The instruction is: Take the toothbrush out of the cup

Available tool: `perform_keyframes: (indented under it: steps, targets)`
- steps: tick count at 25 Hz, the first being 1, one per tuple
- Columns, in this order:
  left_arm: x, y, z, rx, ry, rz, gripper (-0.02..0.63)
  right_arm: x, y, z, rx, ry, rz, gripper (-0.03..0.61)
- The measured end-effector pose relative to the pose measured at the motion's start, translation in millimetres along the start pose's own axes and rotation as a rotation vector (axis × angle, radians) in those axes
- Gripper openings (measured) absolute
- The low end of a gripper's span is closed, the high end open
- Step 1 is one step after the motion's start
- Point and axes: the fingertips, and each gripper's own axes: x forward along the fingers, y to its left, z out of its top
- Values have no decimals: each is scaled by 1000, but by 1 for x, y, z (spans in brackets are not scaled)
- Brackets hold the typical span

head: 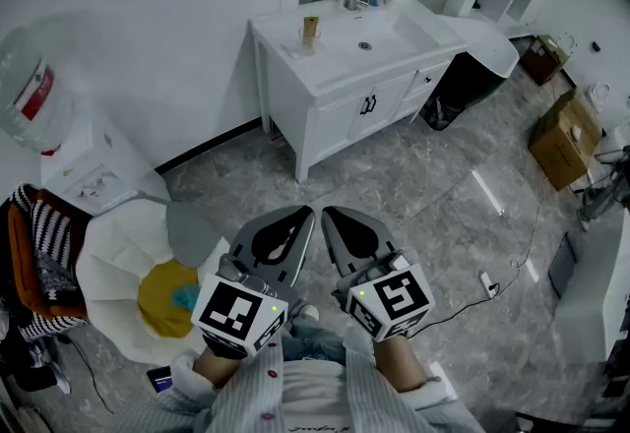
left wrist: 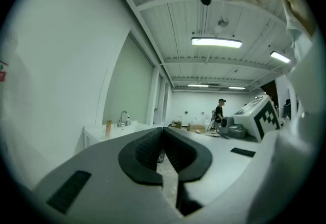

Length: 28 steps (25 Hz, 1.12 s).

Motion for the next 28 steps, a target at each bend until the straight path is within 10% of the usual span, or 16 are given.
perform_keyframes:
  steps: [28]
  targets:
    - [12, -8, -18, 12, -3, 94, 17, -8, -25, -20, 36, 5, 66, 11]
